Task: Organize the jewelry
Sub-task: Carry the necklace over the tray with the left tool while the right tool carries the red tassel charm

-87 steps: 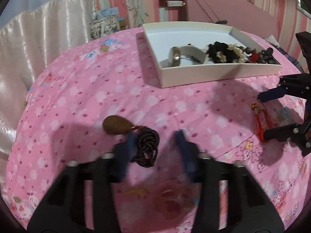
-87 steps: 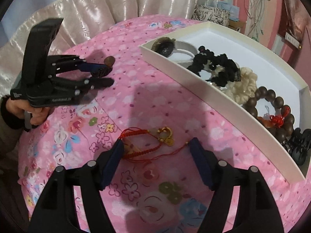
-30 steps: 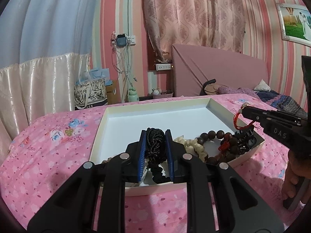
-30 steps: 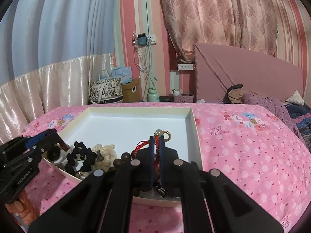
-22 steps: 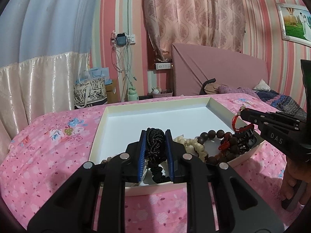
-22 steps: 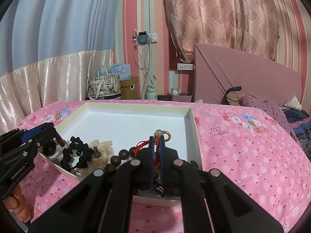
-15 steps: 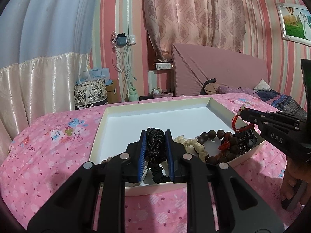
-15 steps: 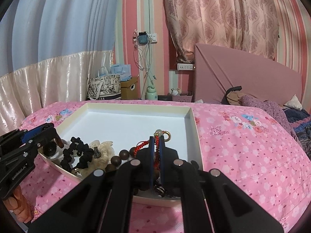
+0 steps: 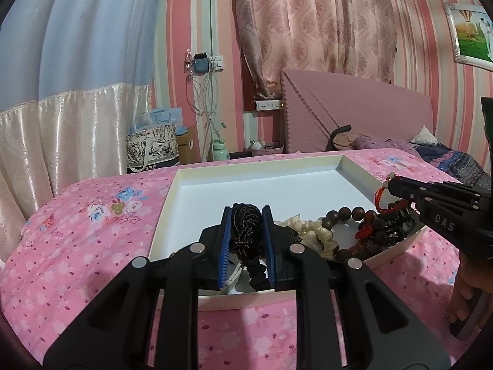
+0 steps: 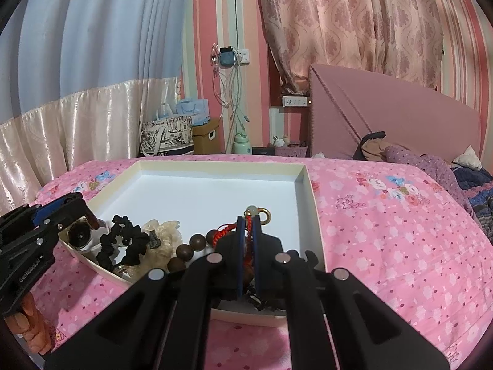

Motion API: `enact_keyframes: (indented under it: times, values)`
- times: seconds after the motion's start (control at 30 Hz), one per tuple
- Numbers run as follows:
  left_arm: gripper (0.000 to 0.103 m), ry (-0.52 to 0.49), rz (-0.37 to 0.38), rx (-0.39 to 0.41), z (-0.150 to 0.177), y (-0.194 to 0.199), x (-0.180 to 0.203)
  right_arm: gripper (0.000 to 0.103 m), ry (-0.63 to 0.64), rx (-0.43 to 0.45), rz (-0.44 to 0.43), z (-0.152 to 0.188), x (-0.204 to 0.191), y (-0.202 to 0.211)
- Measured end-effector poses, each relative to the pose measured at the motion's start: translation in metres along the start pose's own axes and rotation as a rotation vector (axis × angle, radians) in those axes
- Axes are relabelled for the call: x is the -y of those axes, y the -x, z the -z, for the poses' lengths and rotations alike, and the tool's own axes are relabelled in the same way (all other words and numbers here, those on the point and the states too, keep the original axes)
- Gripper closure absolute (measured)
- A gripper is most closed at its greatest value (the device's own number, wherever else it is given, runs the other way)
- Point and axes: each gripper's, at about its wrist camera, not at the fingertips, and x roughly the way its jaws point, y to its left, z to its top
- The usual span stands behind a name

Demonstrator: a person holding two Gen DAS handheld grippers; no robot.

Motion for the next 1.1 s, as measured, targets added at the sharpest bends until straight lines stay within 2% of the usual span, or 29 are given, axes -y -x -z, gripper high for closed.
enact_keyframes:
  times: [0.47,1.1]
  values:
    - [0.085,-0.007,-0.013,0.032,0.001,0.010,0.002,0.099,-0.005,-0.016,-0.020,0.002,0.000,-0.003]
    - [0.085,0.019,-0.008,0.020,0.000,0.009,-0.003,0.099,-0.005,-0.035,-0.018,0.004,0.002,-0.006]
